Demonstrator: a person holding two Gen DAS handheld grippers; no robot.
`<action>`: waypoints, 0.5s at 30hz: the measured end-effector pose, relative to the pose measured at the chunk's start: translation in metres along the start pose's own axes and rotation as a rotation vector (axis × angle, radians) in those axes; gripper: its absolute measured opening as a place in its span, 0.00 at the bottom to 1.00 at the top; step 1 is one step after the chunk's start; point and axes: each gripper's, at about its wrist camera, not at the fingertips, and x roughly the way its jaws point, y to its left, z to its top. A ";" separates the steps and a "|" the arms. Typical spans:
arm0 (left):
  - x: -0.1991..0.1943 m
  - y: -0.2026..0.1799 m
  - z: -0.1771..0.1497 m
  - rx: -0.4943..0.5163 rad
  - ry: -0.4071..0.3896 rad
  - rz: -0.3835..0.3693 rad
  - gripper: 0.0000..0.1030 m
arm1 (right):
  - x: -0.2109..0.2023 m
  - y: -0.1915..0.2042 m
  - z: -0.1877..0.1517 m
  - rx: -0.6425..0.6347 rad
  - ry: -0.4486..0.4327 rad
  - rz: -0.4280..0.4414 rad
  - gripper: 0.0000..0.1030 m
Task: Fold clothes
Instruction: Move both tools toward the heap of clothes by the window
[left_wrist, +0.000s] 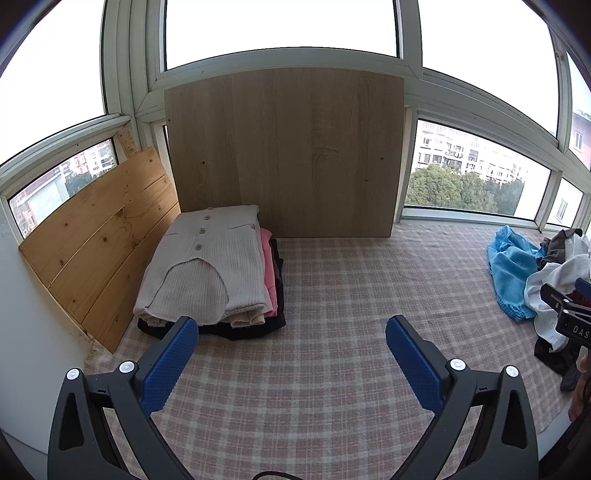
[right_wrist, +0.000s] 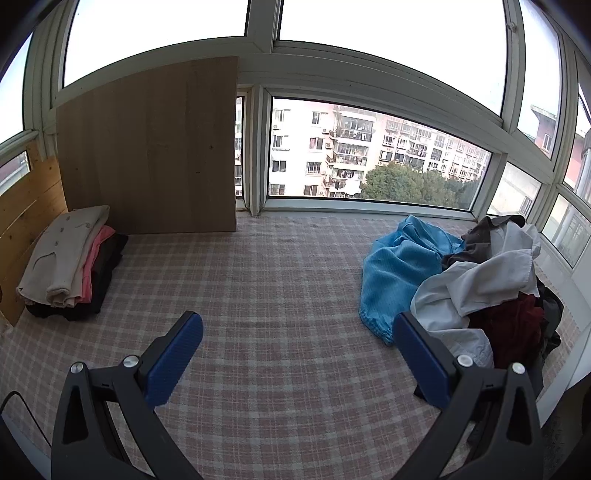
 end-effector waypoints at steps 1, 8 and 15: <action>0.000 0.000 0.000 0.002 -0.002 0.003 0.99 | 0.000 0.000 0.000 0.000 0.001 0.000 1.00; 0.001 -0.002 -0.002 0.019 -0.020 0.024 0.99 | -0.001 0.002 -0.003 0.001 0.007 0.003 1.00; 0.003 0.002 0.002 0.024 -0.021 0.028 0.99 | 0.002 0.003 -0.004 0.008 0.014 0.002 1.00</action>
